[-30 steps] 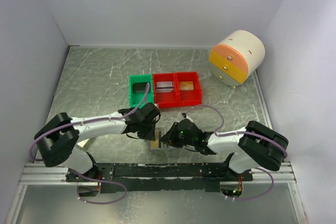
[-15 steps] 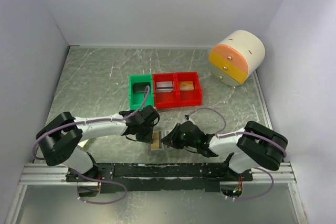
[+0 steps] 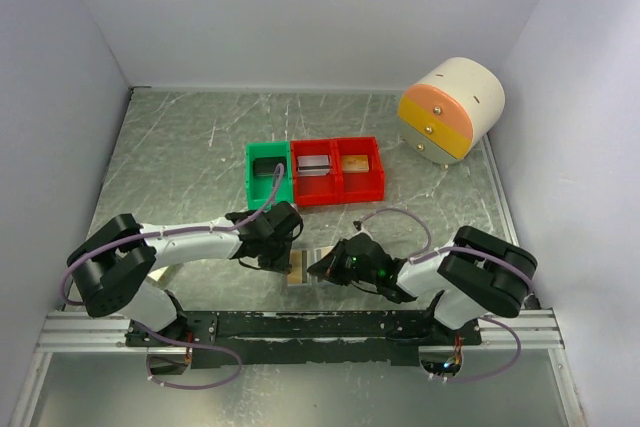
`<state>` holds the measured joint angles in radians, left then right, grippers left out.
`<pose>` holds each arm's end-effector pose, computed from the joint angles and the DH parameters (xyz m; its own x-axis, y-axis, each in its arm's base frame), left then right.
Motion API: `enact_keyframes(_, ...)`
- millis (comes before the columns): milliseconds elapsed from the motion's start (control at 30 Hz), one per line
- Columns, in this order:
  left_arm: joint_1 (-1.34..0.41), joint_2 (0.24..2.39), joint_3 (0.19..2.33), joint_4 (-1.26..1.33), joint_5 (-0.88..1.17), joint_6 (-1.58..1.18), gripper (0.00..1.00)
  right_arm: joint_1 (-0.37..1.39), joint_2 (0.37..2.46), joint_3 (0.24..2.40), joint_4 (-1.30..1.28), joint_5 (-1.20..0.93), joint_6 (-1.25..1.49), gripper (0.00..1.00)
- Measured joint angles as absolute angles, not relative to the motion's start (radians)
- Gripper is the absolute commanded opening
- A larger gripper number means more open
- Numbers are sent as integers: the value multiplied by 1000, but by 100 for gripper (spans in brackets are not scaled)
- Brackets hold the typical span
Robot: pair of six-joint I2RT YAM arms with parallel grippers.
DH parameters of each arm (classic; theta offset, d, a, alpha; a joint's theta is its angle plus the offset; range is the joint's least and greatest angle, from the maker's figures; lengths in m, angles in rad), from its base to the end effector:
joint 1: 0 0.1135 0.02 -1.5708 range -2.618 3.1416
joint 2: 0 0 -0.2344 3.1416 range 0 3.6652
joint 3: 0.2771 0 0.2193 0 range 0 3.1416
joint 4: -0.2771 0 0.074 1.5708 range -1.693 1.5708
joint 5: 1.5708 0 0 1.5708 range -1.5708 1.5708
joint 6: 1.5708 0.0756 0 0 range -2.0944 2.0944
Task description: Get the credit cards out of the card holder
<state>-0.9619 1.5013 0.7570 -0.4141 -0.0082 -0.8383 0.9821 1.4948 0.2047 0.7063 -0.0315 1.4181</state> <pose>0.1489 -0.2125 0.1115 -0.9589 0.0753 -0.2736 0.1577 0.9430 -0.2930 0.1330 0.2035 0.0787 -0.8826 0.4572 -0.1098 0.1739 0.5342 0.8273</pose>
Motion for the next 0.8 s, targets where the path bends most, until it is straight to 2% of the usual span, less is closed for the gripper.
enact_keyframes(533, -962, 1502, 757, -413, -9, -839, 12, 981, 1427, 210, 617, -26, 1402, 0)
enact_keyframes(667, -962, 1502, 757, -413, -8, -838, 12, 981, 1427, 210, 617, -26, 1401, 14)
enact_keyframes(800, -962, 1502, 757, -412, -8, -838, 12, 981, 1433, 220, 619, -27, 1398, 16)
